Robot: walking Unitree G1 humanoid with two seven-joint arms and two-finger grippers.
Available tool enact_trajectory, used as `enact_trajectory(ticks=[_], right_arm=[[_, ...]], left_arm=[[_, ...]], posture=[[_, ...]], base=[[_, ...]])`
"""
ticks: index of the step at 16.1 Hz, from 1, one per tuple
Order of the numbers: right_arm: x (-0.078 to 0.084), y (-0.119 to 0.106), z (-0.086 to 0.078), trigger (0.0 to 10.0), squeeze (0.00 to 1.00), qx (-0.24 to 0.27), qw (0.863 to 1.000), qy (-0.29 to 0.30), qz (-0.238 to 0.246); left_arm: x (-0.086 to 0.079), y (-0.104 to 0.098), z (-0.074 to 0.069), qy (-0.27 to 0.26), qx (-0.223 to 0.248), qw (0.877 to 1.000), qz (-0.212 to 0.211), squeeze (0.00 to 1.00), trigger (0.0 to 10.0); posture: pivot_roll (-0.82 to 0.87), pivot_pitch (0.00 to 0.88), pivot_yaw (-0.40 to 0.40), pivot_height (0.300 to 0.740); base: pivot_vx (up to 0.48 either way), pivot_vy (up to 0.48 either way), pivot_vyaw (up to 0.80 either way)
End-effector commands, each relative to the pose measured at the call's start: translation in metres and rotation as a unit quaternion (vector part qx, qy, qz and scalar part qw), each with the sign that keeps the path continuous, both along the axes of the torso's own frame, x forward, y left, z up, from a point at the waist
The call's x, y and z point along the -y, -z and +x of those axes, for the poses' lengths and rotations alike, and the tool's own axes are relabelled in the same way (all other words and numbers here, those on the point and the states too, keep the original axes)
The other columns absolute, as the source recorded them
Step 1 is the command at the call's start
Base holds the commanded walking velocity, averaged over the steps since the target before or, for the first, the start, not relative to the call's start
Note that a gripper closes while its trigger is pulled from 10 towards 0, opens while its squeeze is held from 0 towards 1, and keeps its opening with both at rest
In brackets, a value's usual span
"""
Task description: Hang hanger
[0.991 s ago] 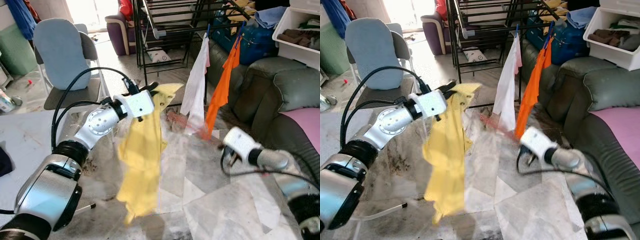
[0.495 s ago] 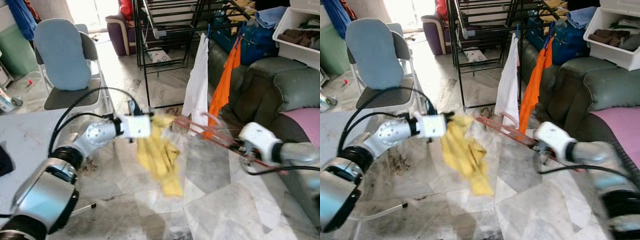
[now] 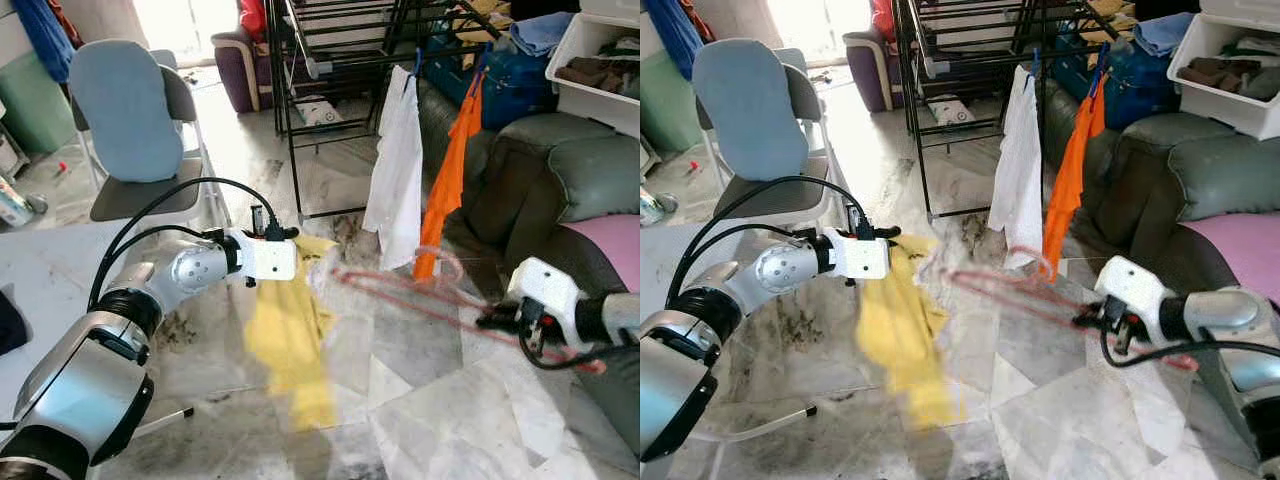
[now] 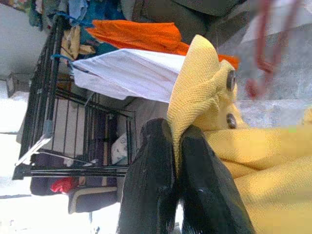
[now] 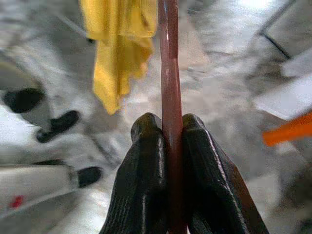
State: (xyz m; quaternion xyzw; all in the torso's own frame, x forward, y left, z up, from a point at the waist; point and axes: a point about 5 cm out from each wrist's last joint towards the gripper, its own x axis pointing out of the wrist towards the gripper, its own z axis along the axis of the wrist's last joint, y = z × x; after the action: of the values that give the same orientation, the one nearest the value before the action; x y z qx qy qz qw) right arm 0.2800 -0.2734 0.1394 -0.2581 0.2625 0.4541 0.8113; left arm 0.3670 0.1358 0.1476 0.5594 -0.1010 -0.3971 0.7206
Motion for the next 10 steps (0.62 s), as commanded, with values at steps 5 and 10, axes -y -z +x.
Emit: enact_trajectory(ticks=[5,10], right_arm=[[-0.023,0.002,-0.003,10.0,0.0,-0.029,0.997,-0.038,0.057],[-0.032,0.011,0.013,10.0,0.0,0.005,0.998,0.009,0.066]], left_arm=[[0.014,-0.037,0.005,0.021,0.105,0.99,-0.092,0.0,10.0],[0.031,-0.055,0.001,0.063,0.158,0.974,-0.15,0.0,10.0]], posture=[[-0.13,0.0,0.074,0.74],[-0.12,0.0,0.076,0.74]], base=[[0.0,0.0,0.0],[0.0,0.0,0.0]])
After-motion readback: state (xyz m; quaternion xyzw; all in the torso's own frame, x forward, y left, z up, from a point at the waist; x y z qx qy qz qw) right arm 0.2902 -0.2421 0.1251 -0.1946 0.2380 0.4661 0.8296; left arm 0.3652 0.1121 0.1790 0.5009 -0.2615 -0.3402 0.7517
